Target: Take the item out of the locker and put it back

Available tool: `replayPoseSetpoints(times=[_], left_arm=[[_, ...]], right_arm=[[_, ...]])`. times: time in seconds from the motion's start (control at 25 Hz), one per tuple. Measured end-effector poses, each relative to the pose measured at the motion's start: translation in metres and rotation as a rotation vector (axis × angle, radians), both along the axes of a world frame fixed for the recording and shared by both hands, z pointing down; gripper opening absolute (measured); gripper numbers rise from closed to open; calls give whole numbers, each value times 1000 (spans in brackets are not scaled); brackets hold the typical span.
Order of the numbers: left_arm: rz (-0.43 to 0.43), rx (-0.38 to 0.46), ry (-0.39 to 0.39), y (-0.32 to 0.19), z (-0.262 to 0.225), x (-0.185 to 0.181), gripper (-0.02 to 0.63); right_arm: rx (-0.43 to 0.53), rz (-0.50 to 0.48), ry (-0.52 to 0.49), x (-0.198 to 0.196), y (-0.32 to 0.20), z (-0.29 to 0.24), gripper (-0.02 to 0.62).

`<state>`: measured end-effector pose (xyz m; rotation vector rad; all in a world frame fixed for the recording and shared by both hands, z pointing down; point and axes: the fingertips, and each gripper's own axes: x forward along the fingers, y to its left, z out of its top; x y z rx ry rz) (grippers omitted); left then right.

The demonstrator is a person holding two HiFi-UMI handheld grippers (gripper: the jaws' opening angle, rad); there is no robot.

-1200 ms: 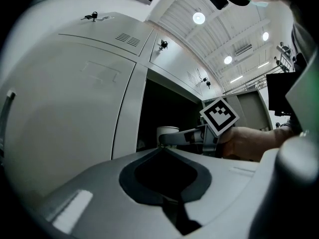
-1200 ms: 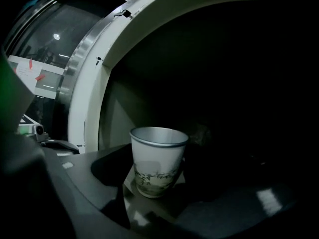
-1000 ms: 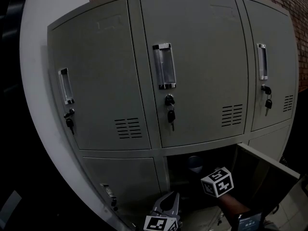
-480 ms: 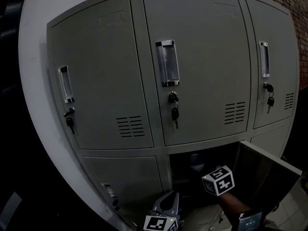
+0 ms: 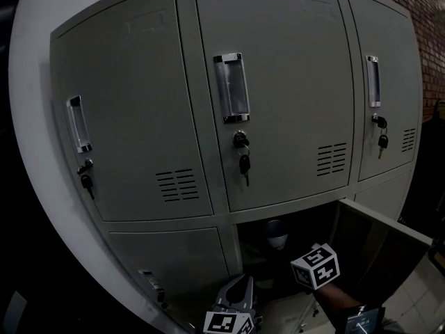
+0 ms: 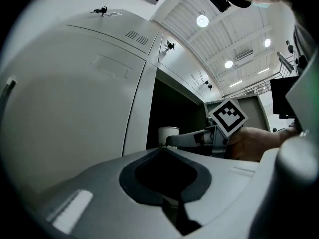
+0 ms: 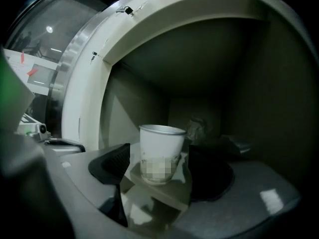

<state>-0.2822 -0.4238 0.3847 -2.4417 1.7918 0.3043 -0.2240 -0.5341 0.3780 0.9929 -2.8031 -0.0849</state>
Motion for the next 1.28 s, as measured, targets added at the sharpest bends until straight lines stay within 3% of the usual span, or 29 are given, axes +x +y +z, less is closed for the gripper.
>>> replayPoseSetpoints(times=[0.28, 0.72, 1.28], left_arm=[[17, -37, 25, 3, 11, -3, -5], [-55, -41, -18, 66, 7, 45, -5], [-147, -109, -38, 200, 22, 153, -5]], right_arm=[[-13, 11, -13, 14, 26, 10, 275], [-18, -74, -48, 64, 114, 18, 12], [-77, -172, -57, 173, 266, 47, 8]])
